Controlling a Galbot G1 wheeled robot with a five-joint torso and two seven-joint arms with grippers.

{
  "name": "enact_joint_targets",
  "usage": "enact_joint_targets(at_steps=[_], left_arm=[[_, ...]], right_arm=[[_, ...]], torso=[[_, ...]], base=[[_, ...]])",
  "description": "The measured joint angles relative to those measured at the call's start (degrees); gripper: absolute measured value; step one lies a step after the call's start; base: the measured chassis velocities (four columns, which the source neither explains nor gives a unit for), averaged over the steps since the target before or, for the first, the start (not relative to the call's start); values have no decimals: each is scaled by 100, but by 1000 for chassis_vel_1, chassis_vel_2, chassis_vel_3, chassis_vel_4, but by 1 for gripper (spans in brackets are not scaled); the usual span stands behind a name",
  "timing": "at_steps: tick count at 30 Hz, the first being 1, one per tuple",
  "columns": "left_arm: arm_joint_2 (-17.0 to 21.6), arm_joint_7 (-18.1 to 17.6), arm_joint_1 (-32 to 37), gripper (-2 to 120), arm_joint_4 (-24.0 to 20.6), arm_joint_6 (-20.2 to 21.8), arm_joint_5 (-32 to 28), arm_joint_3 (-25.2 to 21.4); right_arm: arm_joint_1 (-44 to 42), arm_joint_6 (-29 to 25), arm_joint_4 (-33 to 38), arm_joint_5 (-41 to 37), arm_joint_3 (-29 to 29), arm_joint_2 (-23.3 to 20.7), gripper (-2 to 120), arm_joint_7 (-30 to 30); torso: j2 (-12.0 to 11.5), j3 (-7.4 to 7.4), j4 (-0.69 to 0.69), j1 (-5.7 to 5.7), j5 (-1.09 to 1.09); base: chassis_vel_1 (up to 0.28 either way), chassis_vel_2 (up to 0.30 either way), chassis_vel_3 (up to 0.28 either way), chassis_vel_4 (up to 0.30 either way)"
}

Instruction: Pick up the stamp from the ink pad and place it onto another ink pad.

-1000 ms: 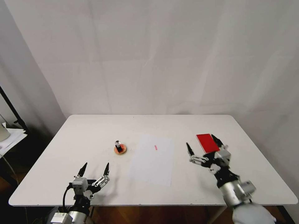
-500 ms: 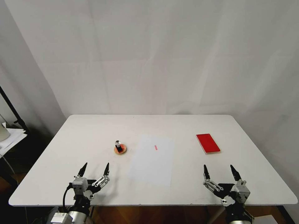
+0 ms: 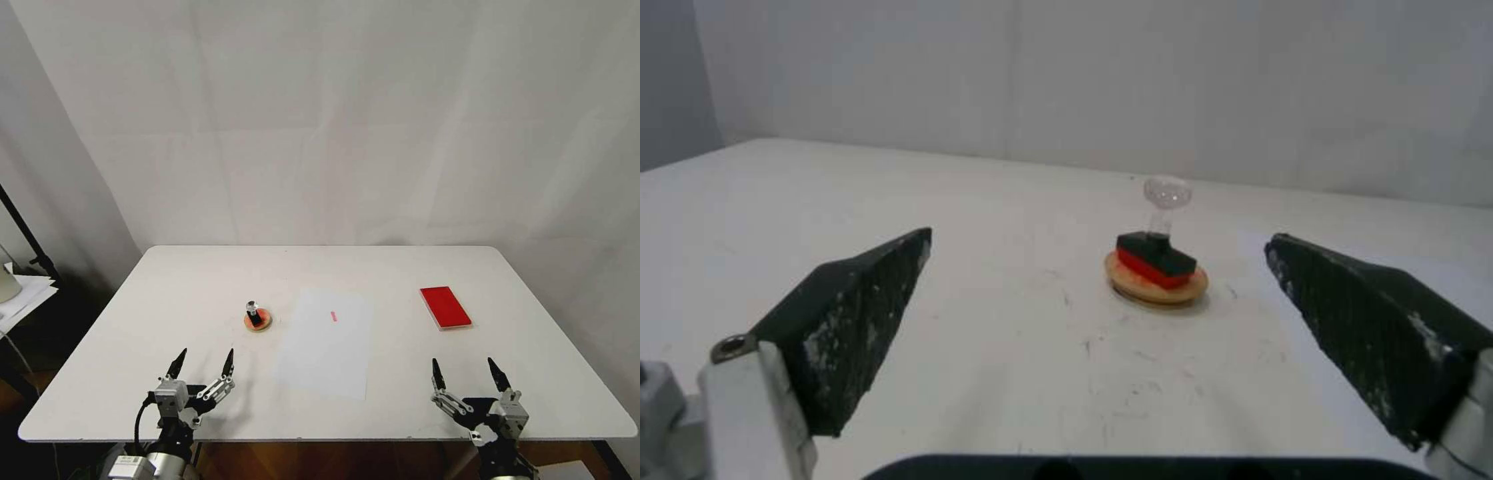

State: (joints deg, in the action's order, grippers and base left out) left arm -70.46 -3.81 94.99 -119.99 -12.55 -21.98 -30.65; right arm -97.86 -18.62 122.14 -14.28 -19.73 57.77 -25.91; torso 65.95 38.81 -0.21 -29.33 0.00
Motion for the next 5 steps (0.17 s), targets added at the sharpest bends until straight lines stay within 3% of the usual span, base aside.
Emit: enact_joint_targets(at_steps=[5], left_arm=[[0, 0, 0, 100, 0, 0, 0, 0]], right_arm=[[6, 1, 0, -5, 8, -4, 100, 2]], torso=[[0, 0, 0, 0, 0]], base=[[0, 0, 0, 0]])
